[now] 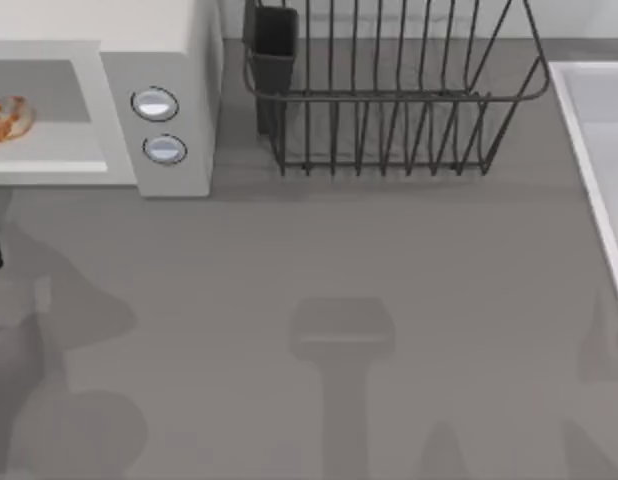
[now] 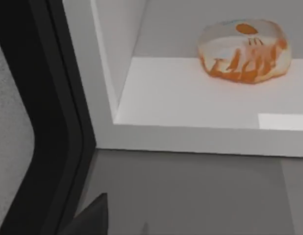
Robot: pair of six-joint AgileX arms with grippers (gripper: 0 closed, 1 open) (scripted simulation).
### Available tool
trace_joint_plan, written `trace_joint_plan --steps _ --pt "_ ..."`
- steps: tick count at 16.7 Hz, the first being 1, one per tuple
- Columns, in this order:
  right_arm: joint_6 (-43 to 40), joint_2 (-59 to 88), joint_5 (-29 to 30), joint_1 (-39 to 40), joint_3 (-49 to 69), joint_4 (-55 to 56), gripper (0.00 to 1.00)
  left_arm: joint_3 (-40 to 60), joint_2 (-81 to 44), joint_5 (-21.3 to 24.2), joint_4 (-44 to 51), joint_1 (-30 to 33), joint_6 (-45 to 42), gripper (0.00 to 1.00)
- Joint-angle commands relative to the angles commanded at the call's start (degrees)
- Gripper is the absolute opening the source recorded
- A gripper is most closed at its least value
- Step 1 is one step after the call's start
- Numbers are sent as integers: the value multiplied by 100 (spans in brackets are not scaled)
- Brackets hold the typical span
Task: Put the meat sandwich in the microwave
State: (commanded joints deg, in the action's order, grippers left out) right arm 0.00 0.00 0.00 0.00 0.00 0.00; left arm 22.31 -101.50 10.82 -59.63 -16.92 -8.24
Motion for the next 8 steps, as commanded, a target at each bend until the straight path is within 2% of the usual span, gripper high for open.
trace_joint_plan --steps 8 --pt "0 0 0 0 0 0 100 -13 804 -11 2085 31 -266 100"
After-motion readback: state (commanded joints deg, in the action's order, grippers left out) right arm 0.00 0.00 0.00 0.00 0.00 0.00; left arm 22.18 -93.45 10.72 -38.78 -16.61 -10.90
